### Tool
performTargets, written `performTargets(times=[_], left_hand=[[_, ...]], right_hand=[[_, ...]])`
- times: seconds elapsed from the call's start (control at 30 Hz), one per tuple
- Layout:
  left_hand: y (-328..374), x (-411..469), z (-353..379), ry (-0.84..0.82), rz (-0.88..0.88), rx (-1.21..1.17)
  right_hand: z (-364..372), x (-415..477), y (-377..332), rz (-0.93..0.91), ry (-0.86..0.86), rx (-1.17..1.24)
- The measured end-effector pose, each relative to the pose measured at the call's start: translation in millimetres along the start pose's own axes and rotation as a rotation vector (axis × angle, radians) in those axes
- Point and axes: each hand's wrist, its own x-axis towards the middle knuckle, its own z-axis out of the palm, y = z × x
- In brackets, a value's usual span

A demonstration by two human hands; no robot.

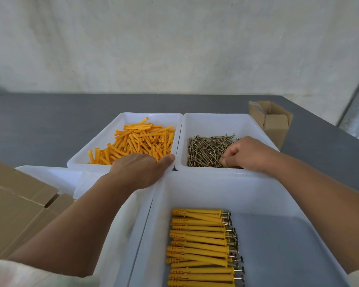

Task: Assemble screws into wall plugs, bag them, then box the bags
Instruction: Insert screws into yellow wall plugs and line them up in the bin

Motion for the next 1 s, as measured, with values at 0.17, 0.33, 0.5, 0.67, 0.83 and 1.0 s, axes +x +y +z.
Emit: performTargets(times=[0.17,0.33,0.5,0.67,0.83,1.0], left_hand=[[-1,1,0,0.008,-0.043,-0.016],[-1,0,0,0.018,-0.059,-0.026],[-1,-1,-2,0.024,-0.066,-0.041],[-2,-6,-7,0.037,-0.047,-0.103],[1,-13,-18,0.045,-0.001,-0.125],[9,-17,-25,0.183,-0.049,-0.099]], right_hand=[[-2,-7,1,-0.072,0.07,0.22],[-6,-19,-4,-0.117,0.137,0.449],[-9,-35,-24,-0.117,0.195,0.672],[-12,-55,-40,-0.064,0.184,0.859],[-7,-71,-39,-0.023,0.126,0.929],[-1,-76,-32,-0.005,0.072,0.783]])
